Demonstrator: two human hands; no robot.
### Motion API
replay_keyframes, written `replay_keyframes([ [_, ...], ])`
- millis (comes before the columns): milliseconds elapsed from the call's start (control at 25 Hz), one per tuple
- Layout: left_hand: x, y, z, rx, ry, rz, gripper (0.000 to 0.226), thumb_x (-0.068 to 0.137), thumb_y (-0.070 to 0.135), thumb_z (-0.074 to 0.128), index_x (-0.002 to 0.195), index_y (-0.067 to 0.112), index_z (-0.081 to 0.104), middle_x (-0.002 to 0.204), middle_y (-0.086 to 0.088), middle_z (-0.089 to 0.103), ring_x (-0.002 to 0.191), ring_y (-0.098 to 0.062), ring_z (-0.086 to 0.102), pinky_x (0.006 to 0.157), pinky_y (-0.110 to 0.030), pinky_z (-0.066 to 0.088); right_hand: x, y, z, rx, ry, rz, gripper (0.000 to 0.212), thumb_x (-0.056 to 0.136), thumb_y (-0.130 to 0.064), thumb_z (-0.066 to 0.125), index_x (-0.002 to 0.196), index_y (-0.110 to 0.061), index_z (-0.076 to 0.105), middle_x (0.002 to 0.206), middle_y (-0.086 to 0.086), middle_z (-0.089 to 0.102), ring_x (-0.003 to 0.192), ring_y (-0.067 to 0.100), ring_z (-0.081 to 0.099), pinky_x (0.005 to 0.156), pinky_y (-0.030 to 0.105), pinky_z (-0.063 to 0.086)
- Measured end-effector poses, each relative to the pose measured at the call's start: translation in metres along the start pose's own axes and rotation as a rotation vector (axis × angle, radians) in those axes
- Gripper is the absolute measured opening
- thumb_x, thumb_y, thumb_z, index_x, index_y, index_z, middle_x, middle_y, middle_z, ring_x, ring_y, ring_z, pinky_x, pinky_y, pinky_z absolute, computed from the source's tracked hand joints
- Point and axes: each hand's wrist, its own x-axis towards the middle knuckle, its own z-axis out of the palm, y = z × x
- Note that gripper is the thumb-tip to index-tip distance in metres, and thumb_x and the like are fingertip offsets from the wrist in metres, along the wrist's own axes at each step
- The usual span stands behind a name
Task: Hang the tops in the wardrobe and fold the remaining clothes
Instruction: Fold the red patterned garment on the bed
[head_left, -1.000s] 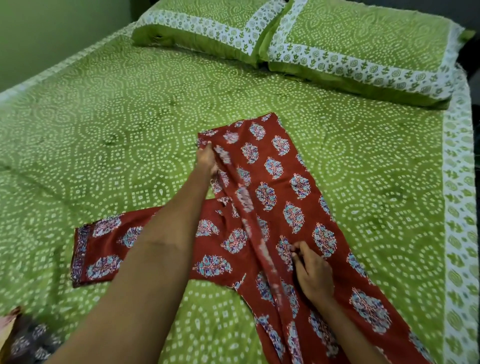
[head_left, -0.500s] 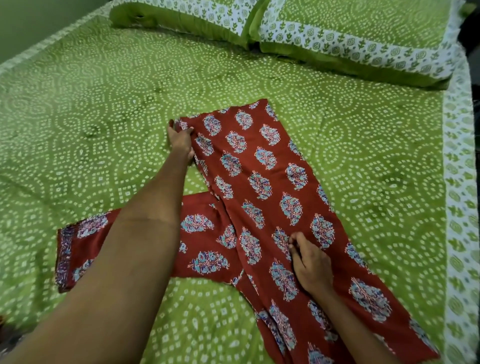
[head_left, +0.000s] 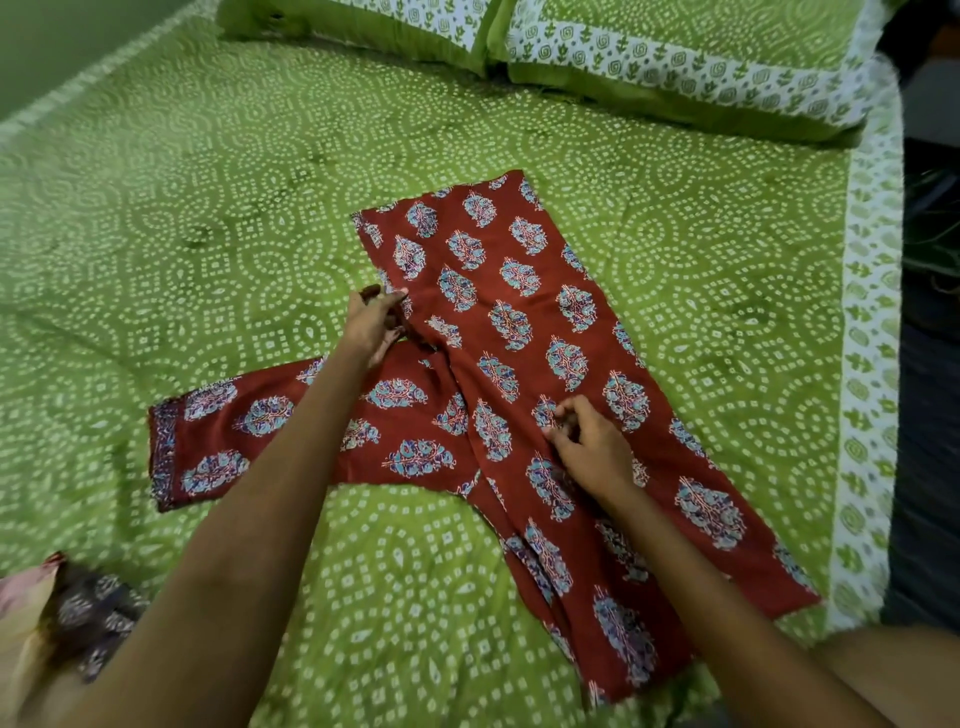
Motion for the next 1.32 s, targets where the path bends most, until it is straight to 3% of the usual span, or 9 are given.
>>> replay_keyframes([
  [240, -0.023, 0.002, 0.009, 0.225, -0.038, 0.045, 0.024, 0.088, -0.006, 0.055, 0.083, 0.016, 0.048, 0.081, -0.003, 0.056, 0.068, -0.015, 0.057, 0.053, -0.019, 0.053, -0.043, -0.034, 0.029, -0.196, -0.106, -0.259, 0.035, 0.08, -0.04, 0.067, 0.098, -0.013, 0.054, 0.095, -0.002, 0.048, 0.083, 0.015, 0.048, 0.072, 0.03, 0.04],
  [400, -0.023, 0.004, 0.008, 0.259, -0.062, 0.036, 0.024, 0.086, -0.007, 0.058, 0.105, 0.008, 0.057, 0.084, -0.004, 0.061, 0.056, -0.009, 0.062, 0.054, -0.023, 0.056, -0.045, -0.037, 0.031, -0.292, -0.039, -0.322, 0.02, 0.085, -0.021, 0.058, 0.097, -0.005, 0.059, 0.094, 0.01, 0.062, 0.086, 0.027, 0.06, 0.073, 0.035, 0.046],
  [560, -0.026, 0.005, 0.006, 0.446, -0.063, 0.138, 0.048, 0.083, -0.007, 0.062, 0.128, 0.004, 0.048, 0.108, -0.01, 0.062, 0.088, -0.023, 0.064, 0.078, -0.033, 0.056, -0.056, -0.032, 0.034, 0.045, -0.008, -0.324, 0.007, 0.083, -0.012, 0.06, 0.081, -0.005, 0.06, 0.068, 0.001, 0.057, 0.059, 0.013, 0.049, 0.055, 0.022, 0.037],
  [680, -0.027, 0.0, -0.004, 0.632, -0.032, 0.133, 0.052, 0.082, 0.001, 0.066, 0.13, 0.002, 0.047, 0.124, -0.018, 0.056, 0.11, -0.033, 0.058, 0.093, -0.044, 0.05, -0.06, -0.027, 0.025, 0.197, -0.287, -0.177, 0.01, 0.089, -0.017, 0.062, 0.092, -0.009, 0.068, 0.068, -0.011, 0.055, 0.06, 0.003, 0.048, 0.059, 0.016, 0.041],
  [800, -0.042, 0.005, 0.008, 1.139, 0.123, 0.35, 0.06, 0.08, 0.016, 0.064, 0.132, -0.003, 0.04, 0.137, -0.021, 0.039, 0.12, -0.033, 0.047, 0.102, -0.04, 0.04, -0.047, -0.021, 0.011, 0.212, -0.01, -0.186, 0.022, 0.096, -0.019, 0.05, 0.101, -0.008, 0.068, 0.088, 0.001, 0.067, 0.081, 0.016, 0.061, 0.077, 0.032, 0.048],
  [880, -0.078, -0.004, 0.04, 1.277, 0.146, 0.545, 0.053, 0.091, 0.015, 0.051, 0.138, -0.003, 0.034, 0.146, -0.019, 0.03, 0.131, -0.029, 0.035, 0.11, -0.036, 0.027, -0.041, -0.015, 0.014, -0.045, 0.052, -0.207, 0.039, 0.099, -0.025, 0.037, 0.131, -0.009, 0.052, 0.132, 0.006, 0.054, 0.124, 0.02, 0.047, 0.103, 0.03, 0.034],
  [960, -0.122, -0.043, 0.074, 1.335, -0.126, 0.714, 0.052, 0.098, 0.022, 0.041, 0.145, 0.005, 0.028, 0.153, -0.013, 0.024, 0.141, -0.024, 0.023, 0.115, -0.033, 0.013, -0.046, -0.004, 0.028, -0.365, -0.095, -0.267, 0.063, 0.095, -0.045, 0.01, 0.149, -0.013, 0.023, 0.156, 0.002, 0.021, 0.145, 0.015, 0.013, 0.115, 0.027, 0.004],
  [1120, -0.144, -0.112, 0.077, 1.632, -0.263, 0.61, 0.069, 0.096, 0.058, 0.021, 0.151, 0.019, 0.006, 0.159, -0.003, 0.0, 0.146, -0.021, -0.005, 0.115, -0.037, -0.009, -0.036, 0.049, 0.002, -0.581, -0.05, -0.174, 0.089, 0.079, -0.07, -0.012, 0.15, -0.018, 0.002, 0.155, -0.006, -0.006, 0.145, 0.01, -0.007, 0.115, 0.03, -0.01],
  [1320, -0.154, -0.112, 0.077, 1.772, -0.139, 0.471, 0.077, 0.094, 0.06, 0.015, 0.15, 0.011, -0.005, 0.158, -0.009, -0.01, 0.145, -0.025, -0.013, 0.117, -0.043, -0.009, -0.039, 0.069, -0.029, -0.645, 0.13, 0.104, 0.077, 0.095, -0.059, 0.016, 0.149, -0.007, -0.002, 0.157, 0.008, -0.006, 0.145, 0.019, -0.01, 0.115, 0.036, -0.013],
])
